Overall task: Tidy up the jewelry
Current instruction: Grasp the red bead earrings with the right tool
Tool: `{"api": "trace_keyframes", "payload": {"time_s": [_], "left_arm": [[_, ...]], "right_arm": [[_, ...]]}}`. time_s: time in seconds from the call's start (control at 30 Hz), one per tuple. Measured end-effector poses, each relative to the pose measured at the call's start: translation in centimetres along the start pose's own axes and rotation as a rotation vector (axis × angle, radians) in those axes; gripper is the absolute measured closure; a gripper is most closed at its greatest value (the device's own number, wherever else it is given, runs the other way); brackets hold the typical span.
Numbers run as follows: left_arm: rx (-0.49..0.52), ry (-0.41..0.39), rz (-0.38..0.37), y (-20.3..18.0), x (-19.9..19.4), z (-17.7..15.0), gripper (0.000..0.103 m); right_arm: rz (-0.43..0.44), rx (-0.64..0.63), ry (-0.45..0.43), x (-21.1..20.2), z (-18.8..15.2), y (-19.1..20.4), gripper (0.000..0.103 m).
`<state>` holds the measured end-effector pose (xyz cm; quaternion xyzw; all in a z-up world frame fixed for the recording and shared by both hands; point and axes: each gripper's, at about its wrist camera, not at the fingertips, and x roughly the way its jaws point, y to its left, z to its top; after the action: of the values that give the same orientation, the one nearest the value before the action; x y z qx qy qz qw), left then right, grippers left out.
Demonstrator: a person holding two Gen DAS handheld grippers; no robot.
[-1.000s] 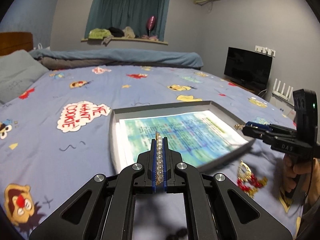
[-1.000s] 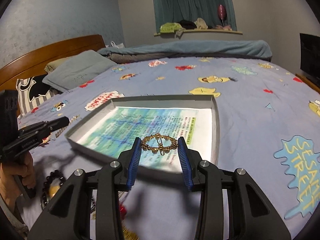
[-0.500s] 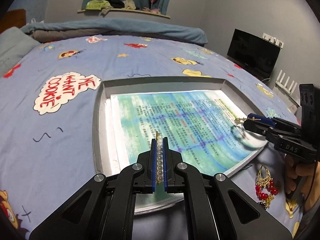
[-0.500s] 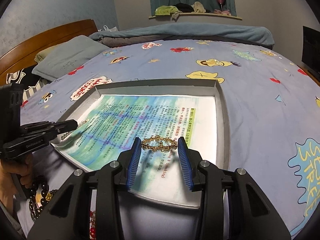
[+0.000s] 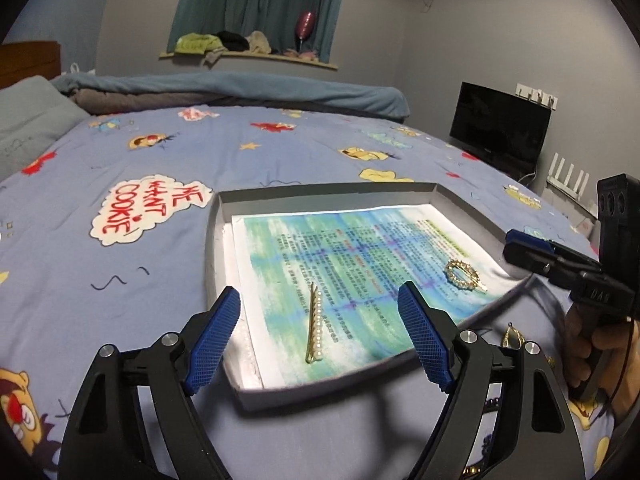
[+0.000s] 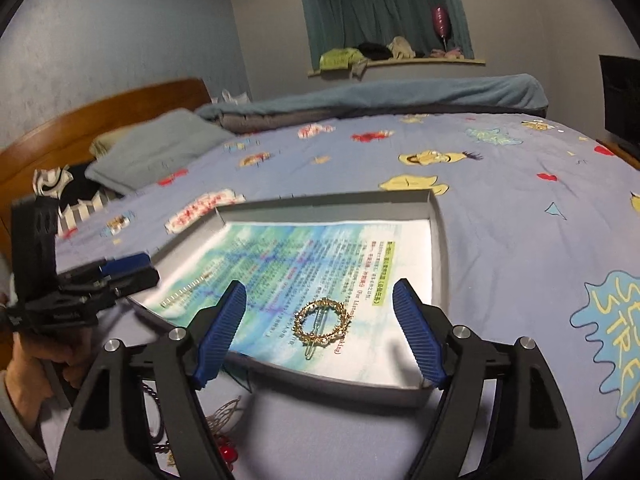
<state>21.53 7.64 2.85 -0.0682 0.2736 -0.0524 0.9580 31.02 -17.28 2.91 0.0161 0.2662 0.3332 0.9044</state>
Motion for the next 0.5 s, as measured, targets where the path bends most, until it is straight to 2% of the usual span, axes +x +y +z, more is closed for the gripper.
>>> {"api": "trace_keyframes", "payload": {"time_s": [0.13, 0.2, 0.33, 0.5], "left_arm": [[0.026, -0.047, 0.003, -0.5, -1.4, -0.6, 0.021], [0.044, -0.062, 0.004, -1.0, -2.1, -1.1, 0.017], [0.054, -0.072, 0.015, -1.3, -3.1, -1.9, 0.014], [0.009, -0.071, 0.016, -0.7, -4.2, -2.9, 0.013]], "right_arm": [[0.01, 0.026, -0.025, -1.4, -0.5, -0.3, 0.017], [0.009, 0.032, -0.034, -2.0, -0.8, -0.4, 0.015], [0.002, 0.035, -0.046, -3.1, -1.3, -0.3, 0.014], [0.003, 0.035, -0.049, -4.1, -2.2, 0.0, 0.014]]}}
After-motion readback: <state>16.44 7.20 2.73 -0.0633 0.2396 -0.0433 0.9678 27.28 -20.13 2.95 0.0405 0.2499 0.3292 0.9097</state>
